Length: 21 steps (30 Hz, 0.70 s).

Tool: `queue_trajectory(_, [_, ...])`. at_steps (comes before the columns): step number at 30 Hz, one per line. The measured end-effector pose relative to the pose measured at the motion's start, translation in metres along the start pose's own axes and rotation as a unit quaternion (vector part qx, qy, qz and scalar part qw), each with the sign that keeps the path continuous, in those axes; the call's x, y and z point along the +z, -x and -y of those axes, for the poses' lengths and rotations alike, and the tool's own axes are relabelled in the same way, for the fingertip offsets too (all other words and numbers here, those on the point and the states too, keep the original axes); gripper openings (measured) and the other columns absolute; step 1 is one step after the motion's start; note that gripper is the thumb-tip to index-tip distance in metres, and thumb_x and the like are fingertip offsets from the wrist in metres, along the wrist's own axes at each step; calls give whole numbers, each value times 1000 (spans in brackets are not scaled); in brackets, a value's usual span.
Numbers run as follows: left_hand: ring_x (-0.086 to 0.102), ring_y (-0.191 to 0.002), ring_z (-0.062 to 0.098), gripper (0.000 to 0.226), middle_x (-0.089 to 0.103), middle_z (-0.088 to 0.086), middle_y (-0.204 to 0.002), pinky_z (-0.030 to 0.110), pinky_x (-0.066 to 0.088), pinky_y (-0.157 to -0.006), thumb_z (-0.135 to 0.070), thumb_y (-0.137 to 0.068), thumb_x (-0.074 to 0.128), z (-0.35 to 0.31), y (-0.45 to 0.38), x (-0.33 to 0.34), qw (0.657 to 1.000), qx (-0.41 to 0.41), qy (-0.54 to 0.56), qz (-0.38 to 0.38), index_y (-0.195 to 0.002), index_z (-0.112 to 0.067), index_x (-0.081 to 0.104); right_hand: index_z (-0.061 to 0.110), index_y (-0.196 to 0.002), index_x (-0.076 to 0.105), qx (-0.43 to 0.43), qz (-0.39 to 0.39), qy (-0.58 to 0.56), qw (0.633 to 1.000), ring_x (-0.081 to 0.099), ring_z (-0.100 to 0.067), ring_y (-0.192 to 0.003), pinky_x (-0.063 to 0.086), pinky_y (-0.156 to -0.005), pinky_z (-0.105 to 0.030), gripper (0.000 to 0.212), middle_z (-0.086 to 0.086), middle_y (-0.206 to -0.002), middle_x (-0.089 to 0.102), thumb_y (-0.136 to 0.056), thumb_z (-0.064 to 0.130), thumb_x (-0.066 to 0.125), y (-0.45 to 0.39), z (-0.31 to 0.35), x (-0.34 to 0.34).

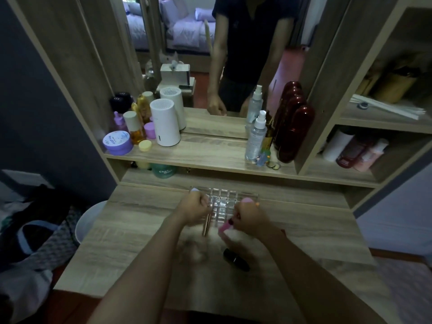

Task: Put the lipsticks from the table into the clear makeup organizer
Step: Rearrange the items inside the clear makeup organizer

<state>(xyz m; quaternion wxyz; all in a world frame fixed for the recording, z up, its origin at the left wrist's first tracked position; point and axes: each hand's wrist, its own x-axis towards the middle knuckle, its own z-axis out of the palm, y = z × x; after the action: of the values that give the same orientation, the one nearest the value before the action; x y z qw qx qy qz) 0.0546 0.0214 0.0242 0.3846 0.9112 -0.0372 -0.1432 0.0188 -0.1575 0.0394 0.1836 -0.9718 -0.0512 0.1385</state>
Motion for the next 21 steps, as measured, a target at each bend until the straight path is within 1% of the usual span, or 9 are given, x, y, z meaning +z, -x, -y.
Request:
queue_trajectory(2, [45,-54,7,26,49,-6,-59,20,38,-54,-3,-76,68,-13,-7,-17,999,29,39,-22,-65,-19,51,7,-103,65,3,-29,-12,1000,64,-27,-99,52,-83,-36,19,-12,-102,68,-91,18,56,-9,11,-15])
queue_trajectory(6, [50,-54,-1,16,56,-10,-60,13,42,-57,-1,-72,70,-28,-24,-33,988,76,71,-118,-77,-14,60,12,-103,65,2,-115,-50,992,63,-30,-100,52,-81,-37,17,-13,-106,68,-90,16,55,-26,26,-42])
queue_trajectory(8, [50,-54,-2,14,57,-10,-62,7,44,-55,1,-73,68,-30,-30,-33,984,88,84,-130,-83,-7,63,12,-107,64,-2,-147,-42,988,62,-31,-102,51,-83,-38,20,-13,-110,67,-90,13,54,-32,30,-50])
queue_trajectory(10, [52,-54,-3,16,57,-12,-64,3,46,-52,1,-75,67,-30,-34,-29,984,94,77,-130,-86,-9,63,12,-111,63,0,-153,-27,988,61,-31,-104,51,-86,-41,23,-13,-113,65,-90,12,54,-37,30,-52])
queue_trajectory(12, [51,-54,-4,18,56,-14,-63,3,44,-52,1,-76,66,-29,-38,-24,985,91,67,-127,-85,-13,63,12,-111,64,8,-144,-5,990,61,-32,-105,51,-85,-41,23,-14,-114,65,-90,12,54,-41,29,-49])
queue_trajectory(14, [50,-52,-3,17,56,-12,-60,1,43,-52,3,-75,65,-26,-42,-19,987,89,56,-121,-86,-9,65,12,-108,65,17,-137,12,990,62,-34,-103,52,-83,-41,22,-15,-112,66,-89,10,54,-45,28,-44])
queue_trajectory(16, [52,-53,0,17,59,-5,-64,-1,42,-53,5,-75,64,-23,-44,-16,988,90,47,-117,-89,-3,66,12,-107,66,22,-129,24,991,63,-35,-101,52,-81,-41,21,-16,-109,67,-88,10,55,-48,28,-38])
queue_trajectory(18, [57,-59,8,18,63,0,-71,3,45,-57,5,-75,65,-20,-46,-14,988,97,38,-115,-91,-2,66,13,-106,66,18,-116,37,992,64,-35,-100,52,-79,-41,21,-16,-108,67,-87,10,57,-50,27,-33])
queue_trajectory(21, [61,-68,10,18,68,3,-76,20,52,-66,0,-77,66,-16,-47,-11,987,106,15,-117,-93,-6,67,13,-105,66,15,-102,37,994,64,-34,-98,51,-77,-39,21,-14,-107,68,-85,13,60,-55,27,-28])
